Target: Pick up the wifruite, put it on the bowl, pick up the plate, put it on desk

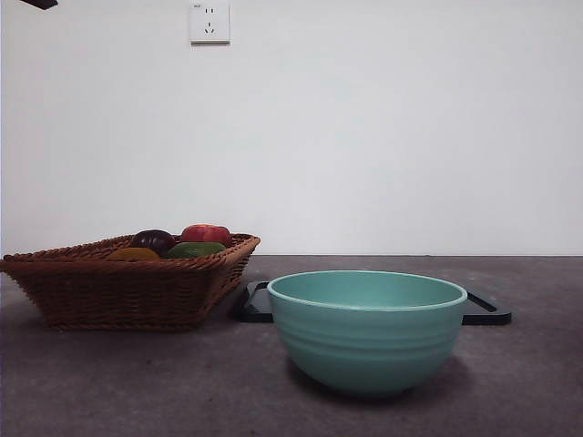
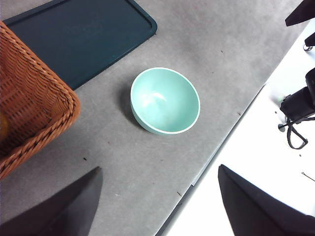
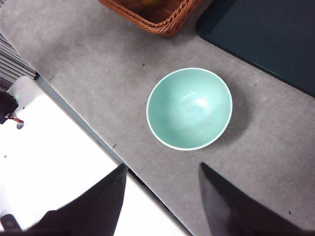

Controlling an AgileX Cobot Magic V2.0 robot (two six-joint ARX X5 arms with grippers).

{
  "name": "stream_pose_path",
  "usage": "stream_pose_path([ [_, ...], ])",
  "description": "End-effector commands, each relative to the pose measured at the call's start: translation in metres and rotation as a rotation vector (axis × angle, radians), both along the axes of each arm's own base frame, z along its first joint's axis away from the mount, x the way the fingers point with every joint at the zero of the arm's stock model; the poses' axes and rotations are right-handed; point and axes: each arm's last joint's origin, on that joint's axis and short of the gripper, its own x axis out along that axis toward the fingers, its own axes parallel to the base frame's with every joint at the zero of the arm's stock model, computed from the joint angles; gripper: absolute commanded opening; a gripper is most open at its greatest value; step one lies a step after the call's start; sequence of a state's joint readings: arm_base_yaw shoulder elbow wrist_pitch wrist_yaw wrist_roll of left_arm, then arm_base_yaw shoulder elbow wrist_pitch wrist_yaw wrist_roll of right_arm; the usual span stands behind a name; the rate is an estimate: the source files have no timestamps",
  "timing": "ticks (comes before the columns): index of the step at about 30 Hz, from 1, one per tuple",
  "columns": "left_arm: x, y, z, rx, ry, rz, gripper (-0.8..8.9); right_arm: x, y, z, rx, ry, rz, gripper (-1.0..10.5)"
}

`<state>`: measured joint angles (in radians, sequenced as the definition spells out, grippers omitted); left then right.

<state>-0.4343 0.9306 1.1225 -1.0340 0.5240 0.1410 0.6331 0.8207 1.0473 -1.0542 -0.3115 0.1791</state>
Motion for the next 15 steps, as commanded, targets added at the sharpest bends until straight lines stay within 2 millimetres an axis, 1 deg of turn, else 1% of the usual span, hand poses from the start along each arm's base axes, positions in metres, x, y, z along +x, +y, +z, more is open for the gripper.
stream_pose_path([
  [1, 0.0008, -0.0013, 0.0038, -0.005, -0.017, -0.015, 3.57, 0.0011, 0.0019, 0.0038, 0.006, -0.023, 0.019, 2.3],
  [2, 0.0008, -0.0013, 0.0038, -0.005, -0.017, -0.015, 3.29, 0.0011, 0.0019, 0.0038, 0.006, -0.023, 0.019, 2.2],
  [3, 0.0007, -0.0013, 0.0037, -0.004, -0.016, -0.015, 2.54, 0.001, 0.0018, 0.0037, 0.006, -0.022, 0.019, 1.8],
  [6, 0.0008, -0.0013, 0.0038, -0.005, -0.018, -0.015, 0.28, 0.001, 0.0018, 0.0037, -0.002, -0.035, 0.034, 0.0],
  [7, 0.0008, -0.0013, 0.0038, -0.005, -0.018, -0.015, 0.04, 0.001, 0.0018, 0.0037, -0.003, -0.037, 0.036, 0.1],
  [15, 0.001, -0.0014, 0.0041, -0.007, -0.021, -0.014, 0.08, 0.0011, 0.0019, 0.004, 0.001, -0.038, 0.033, 0.1],
])
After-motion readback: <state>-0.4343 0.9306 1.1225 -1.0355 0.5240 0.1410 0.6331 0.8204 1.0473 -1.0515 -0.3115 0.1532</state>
